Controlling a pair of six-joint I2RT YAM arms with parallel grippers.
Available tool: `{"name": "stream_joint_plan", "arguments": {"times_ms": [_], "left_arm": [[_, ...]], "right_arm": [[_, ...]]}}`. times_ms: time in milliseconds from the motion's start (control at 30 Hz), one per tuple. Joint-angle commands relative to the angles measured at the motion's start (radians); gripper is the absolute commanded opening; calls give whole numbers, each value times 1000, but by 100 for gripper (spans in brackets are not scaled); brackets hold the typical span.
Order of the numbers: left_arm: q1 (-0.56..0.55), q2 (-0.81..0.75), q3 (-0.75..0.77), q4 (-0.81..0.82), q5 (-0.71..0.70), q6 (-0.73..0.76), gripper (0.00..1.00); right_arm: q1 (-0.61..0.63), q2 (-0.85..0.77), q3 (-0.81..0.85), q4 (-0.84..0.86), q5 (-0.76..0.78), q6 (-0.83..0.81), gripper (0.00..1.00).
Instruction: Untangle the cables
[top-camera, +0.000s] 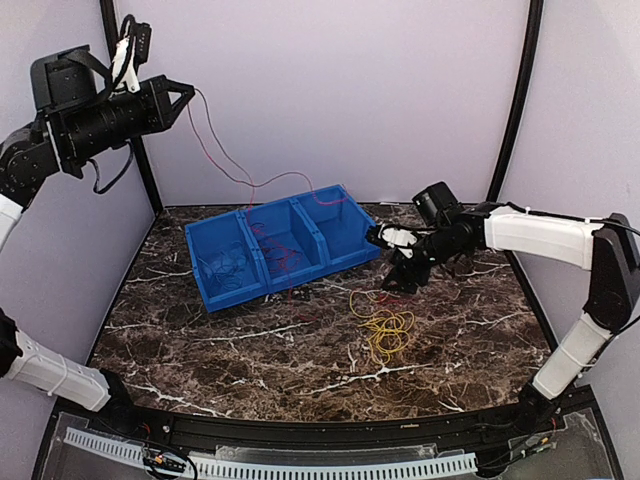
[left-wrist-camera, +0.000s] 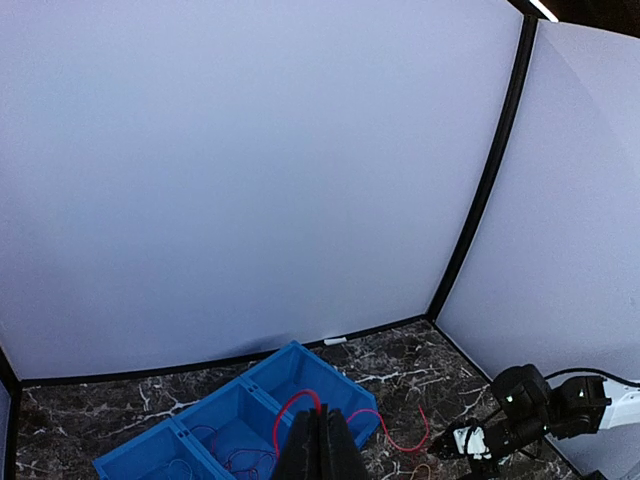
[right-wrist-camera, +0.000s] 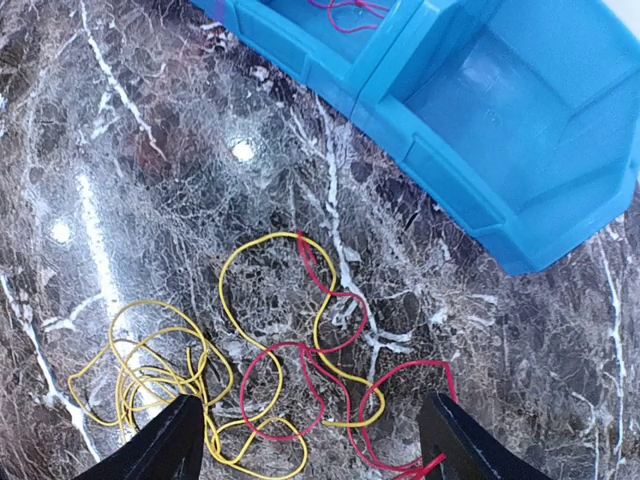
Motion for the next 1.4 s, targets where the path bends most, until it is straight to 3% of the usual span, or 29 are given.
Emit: {"name": "stream_joint_plan", "arguments": {"times_ms": [0,400,933,1167,1367], "left_arm": [[-4,-16,-16,39,100,-52,0],[-4,180,32,100,217,-5,0],[15,419,478,66,126,167,0],[60,424,470,138,43,292,0],[173,460,469,161,81,269,0]], "right_arm": [[-4,-52,5,-12,-23,38,76],[-37,-157,-149,128,7,47,78],[-50,-145,-193,158,-3,37,79],[-49,-134,-202,161,-1,34,79],[-49,-122,-204,159,-3,30,79]]}}
